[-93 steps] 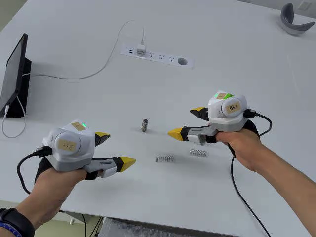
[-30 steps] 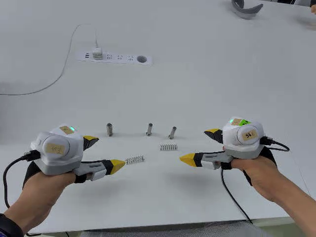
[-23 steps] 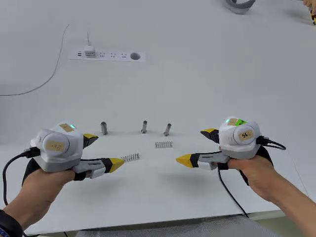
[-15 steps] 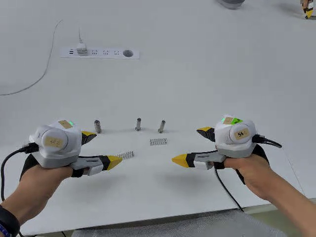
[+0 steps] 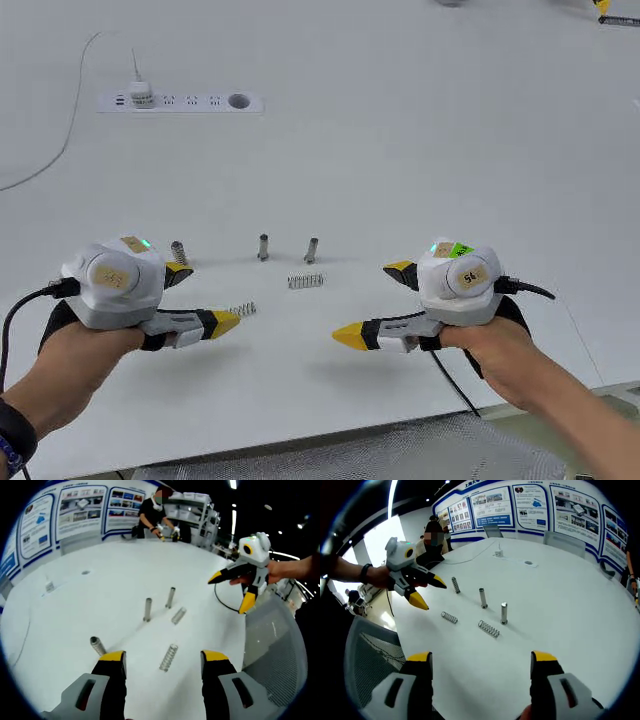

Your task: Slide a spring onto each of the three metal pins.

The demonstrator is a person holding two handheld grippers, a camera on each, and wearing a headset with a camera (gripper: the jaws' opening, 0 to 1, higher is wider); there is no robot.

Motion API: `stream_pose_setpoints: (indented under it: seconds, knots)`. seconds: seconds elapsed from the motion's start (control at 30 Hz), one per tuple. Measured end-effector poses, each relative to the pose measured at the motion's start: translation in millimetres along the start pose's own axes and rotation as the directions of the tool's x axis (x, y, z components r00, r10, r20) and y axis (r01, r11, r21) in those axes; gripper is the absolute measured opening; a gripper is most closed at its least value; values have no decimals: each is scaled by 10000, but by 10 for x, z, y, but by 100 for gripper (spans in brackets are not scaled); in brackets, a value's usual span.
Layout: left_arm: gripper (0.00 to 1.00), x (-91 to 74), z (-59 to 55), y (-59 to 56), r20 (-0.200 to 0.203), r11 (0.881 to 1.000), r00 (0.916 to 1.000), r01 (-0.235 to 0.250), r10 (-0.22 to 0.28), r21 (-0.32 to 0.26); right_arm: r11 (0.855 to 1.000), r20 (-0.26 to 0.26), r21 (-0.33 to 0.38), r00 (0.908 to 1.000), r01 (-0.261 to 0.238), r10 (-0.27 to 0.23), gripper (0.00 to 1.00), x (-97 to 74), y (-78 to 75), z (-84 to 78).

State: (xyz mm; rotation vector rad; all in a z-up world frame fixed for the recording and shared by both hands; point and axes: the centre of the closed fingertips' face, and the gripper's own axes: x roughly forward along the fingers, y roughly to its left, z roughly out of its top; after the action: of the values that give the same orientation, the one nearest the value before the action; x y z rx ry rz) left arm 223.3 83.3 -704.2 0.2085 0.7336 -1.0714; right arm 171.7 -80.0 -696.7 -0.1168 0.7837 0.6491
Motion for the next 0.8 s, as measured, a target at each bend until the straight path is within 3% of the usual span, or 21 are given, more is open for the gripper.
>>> stream_pose_setpoints:
  seconds: [0.33, 0.5, 0.8]
  knots:
    - [60, 148, -71, -43, -428, 9991, 9987, 302, -289, 300, 9999, 24, 104, 10000, 5, -6, 82, -31, 14, -32]
    - [59, 233, -148, -92, -899, 9946, 9944, 623, -549, 826, 9999, 21, 163, 10000, -8, 7, 82, -40, 20, -48]
    - [53, 382, -257, -81, -1431, 9870, 9874, 871, -676, 1348, 9993, 65, 362, 10000, 9, -11, 82, -44, 17, -89]
